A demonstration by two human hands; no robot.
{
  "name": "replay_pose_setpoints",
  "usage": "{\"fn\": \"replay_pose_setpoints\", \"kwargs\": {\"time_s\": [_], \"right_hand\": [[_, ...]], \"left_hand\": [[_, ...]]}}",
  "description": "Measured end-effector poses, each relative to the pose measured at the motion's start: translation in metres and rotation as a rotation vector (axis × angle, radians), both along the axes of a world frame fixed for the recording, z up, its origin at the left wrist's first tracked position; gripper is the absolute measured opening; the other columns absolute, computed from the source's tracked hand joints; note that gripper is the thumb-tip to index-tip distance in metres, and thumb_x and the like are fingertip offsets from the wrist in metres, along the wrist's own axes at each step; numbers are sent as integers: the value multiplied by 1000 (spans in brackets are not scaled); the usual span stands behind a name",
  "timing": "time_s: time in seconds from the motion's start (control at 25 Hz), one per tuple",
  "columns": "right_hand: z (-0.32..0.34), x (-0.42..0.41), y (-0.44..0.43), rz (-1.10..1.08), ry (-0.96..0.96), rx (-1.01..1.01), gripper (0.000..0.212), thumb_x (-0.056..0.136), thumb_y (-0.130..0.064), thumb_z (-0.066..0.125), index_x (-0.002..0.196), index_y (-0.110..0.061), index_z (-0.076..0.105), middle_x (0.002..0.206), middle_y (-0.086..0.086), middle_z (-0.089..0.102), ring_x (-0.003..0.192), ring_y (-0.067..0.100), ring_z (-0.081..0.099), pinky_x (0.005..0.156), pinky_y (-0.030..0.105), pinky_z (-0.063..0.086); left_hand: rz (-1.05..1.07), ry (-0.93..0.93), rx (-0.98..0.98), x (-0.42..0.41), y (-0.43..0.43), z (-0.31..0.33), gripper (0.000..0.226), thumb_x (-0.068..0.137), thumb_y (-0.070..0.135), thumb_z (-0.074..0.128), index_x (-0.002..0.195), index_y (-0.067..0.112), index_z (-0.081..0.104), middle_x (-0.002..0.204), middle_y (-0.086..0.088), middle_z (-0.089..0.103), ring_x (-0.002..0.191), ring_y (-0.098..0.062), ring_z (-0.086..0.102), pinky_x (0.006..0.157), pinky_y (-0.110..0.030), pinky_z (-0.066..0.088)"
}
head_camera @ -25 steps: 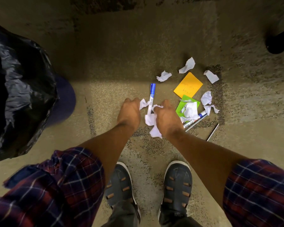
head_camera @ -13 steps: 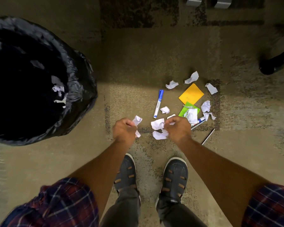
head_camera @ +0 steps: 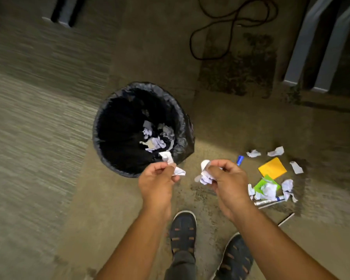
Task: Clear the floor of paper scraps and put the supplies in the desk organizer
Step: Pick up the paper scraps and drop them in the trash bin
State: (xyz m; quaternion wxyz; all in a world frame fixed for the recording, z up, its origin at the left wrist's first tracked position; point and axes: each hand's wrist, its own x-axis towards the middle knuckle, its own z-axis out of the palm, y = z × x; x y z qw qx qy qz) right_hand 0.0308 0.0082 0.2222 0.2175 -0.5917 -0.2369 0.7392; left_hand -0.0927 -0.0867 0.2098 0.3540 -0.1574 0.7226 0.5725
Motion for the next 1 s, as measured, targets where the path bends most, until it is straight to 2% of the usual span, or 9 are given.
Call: {"fn": "replay_pose_setpoints", "kwargs": {"time_s": [0.12,0.32,0.44,0.52,0.56,0.68,0.76,0.88,1.0], "right_hand": [[21,-58,-1,56,46,-4,11,87,9,66,86,-2,66,57,11,62,46,19,57,49,30,56],[31,-126,0,157,27,-77,12,98,-5,58,96,-7,69,78,9,74,64,19,71,59,34,61],[31,-141,1,215,13,-134,16,101,-14,57,113,-13,68,104,8,72,98,25,72,86,45,64],[33,-141,4,232,34,-174,24,102,-18,59,125,-17,63,115,5,67,106,24,67,96,51,59],[34,-138,6,234,47,-188,28,102,-19,59,130,-19,61,117,3,65,106,20,65,97,51,58],[34,-126,11,221,100,-204,33,102,-19,60,135,-20,59,117,-1,65,113,21,63,98,51,58],[32,-111,14,206,115,-190,31,101,-19,61,132,-19,62,120,2,67,116,25,64,97,49,60],[27,-81,14,174,90,-125,24,99,-20,64,123,-22,69,118,2,72,111,23,70,88,43,64],[15,-44,14,130,21,-54,22,98,-19,66,119,-20,70,113,2,75,100,19,74,75,35,64]], "left_hand": [[161,29,-20,-47,-5,18,13,85,-4,79,86,6,70,78,-9,73,59,-15,71,59,-24,60],[179,35,-107,-92,-2,21,13,88,0,75,84,7,66,90,-19,74,69,-23,76,61,-27,62],[168,19,-165,-111,-1,18,8,92,1,72,90,6,65,97,-23,74,80,-29,77,66,-41,67],[146,12,-206,-117,0,19,7,93,4,71,94,6,64,99,-20,72,90,-30,74,71,-49,68],[137,23,-233,-119,1,20,7,94,6,71,95,7,64,96,-17,71,89,-27,72,70,-48,68],[127,105,-297,-117,4,26,6,94,12,71,93,13,66,92,-8,72,85,-19,72,66,-36,64],[101,173,-292,-109,8,30,4,94,14,70,92,16,67,95,-7,74,88,-19,73,68,-33,62],[-21,333,-236,-82,18,33,7,94,13,69,96,20,69,96,-7,74,83,-18,74,72,-35,64],[-206,454,-109,-43,33,31,15,94,13,70,93,29,68,88,1,74,77,-15,74,64,-27,62]]}}
